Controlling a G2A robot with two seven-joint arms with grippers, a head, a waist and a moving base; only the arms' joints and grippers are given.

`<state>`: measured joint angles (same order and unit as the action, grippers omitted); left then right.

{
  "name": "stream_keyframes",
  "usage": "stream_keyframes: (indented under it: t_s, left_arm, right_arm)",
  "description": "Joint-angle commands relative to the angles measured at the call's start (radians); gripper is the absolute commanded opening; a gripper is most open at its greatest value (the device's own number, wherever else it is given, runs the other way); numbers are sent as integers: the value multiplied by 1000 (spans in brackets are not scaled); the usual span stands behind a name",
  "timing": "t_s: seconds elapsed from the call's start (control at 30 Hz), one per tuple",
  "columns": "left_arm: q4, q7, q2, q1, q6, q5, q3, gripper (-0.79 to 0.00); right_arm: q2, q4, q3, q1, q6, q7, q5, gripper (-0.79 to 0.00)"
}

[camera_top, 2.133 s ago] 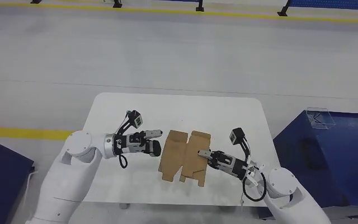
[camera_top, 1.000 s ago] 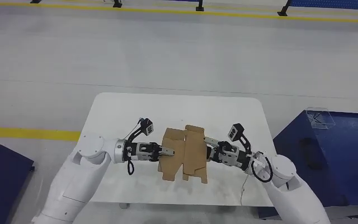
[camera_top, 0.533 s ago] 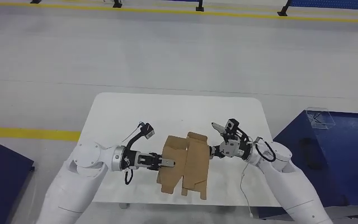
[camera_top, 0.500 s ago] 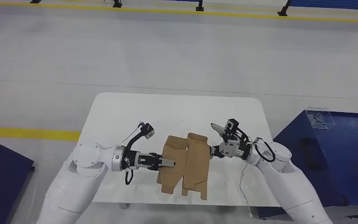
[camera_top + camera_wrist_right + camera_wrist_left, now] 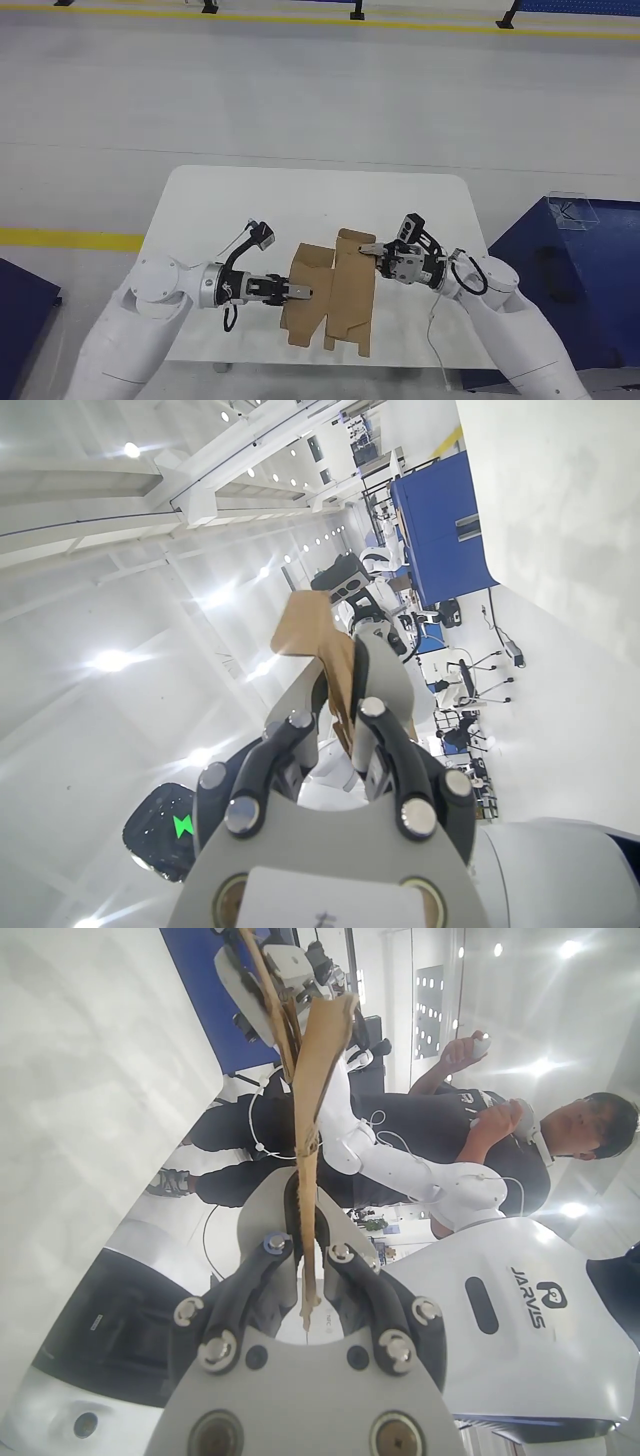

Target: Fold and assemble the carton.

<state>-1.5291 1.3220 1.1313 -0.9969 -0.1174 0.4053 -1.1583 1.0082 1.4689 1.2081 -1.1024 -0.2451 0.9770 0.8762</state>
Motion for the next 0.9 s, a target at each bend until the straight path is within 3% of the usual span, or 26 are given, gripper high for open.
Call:
stream_keyframes:
  t_s: [0.0, 0.13, 0.23, 0.43, 0.5, 0.63, 0.73, 0.87]
  left_arm:
    - [2, -8, -1, 2, 8, -8, 0, 0]
    - [38, 20, -8, 10, 87, 28, -19, 0]
    - [128, 167, -13, 48, 325, 185, -27, 0]
    - [136, 165, -13, 40, 347, 195, -24, 0]
    - [105, 114, -16, 29, 353, 219, -52, 0]
    - [-38, -59, -31, -34, 208, 49, -99, 0]
    - [-198, -256, -43, -109, 99, -223, -114, 0]
    - [-374, -543, -51, -229, 48, -641, -88, 0]
  right_arm:
    - [0, 7, 6, -2, 21, -19, -13, -785]
    - [1, 10, 21, -7, 28, -41, 2, -785]
    - [1, 10, 21, -7, 28, -41, 2, -785]
    - [-4, 69, 70, -56, 146, -182, -95, -785]
    - [-6, 112, 86, -85, 180, -229, -134, -785]
    - [-7, 178, 101, -129, 207, -252, -166, -785]
    - [-6, 206, 100, -147, 208, -257, -170, -785]
    - [-4, 217, 97, -157, 194, -246, -161, -785]
